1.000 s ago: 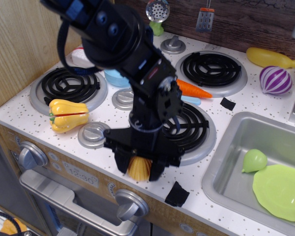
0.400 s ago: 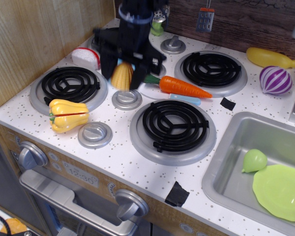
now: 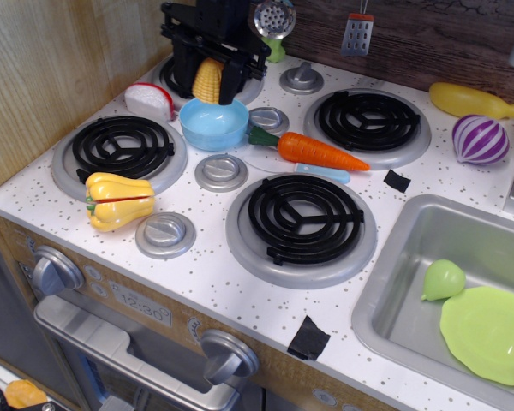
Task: Put corn into bowl
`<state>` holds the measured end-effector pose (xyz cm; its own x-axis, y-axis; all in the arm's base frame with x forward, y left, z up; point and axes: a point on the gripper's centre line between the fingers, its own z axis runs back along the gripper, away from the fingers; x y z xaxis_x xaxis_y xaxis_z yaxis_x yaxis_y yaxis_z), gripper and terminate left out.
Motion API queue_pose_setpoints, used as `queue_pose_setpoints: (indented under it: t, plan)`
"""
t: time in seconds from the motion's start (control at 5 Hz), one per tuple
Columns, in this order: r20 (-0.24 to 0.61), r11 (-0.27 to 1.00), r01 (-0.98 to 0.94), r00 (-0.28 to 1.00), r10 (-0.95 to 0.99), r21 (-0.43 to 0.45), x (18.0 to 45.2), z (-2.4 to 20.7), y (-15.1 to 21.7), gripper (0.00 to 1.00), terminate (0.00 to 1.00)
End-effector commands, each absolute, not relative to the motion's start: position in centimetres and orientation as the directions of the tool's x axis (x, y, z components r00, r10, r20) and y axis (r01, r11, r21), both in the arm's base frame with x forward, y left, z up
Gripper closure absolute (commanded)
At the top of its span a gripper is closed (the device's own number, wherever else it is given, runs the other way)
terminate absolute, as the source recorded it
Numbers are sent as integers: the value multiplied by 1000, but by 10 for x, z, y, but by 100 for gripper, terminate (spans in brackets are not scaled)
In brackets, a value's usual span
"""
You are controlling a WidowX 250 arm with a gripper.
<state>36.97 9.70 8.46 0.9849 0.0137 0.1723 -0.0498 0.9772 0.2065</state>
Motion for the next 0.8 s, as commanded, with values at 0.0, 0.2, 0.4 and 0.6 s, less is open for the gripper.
queue_pose_setpoints:
  t: [0.0, 0.2, 0.4, 0.6]
  plan:
    - [260, 973, -35, 965, -27, 230, 382, 97, 117, 0, 0]
    - [260, 973, -35, 965, -27, 230, 382, 97, 117, 0, 0]
    - [260, 973, -35, 965, -27, 230, 382, 97, 117, 0, 0]
    - [260, 973, -35, 965, -27, 230, 382, 97, 117, 0, 100]
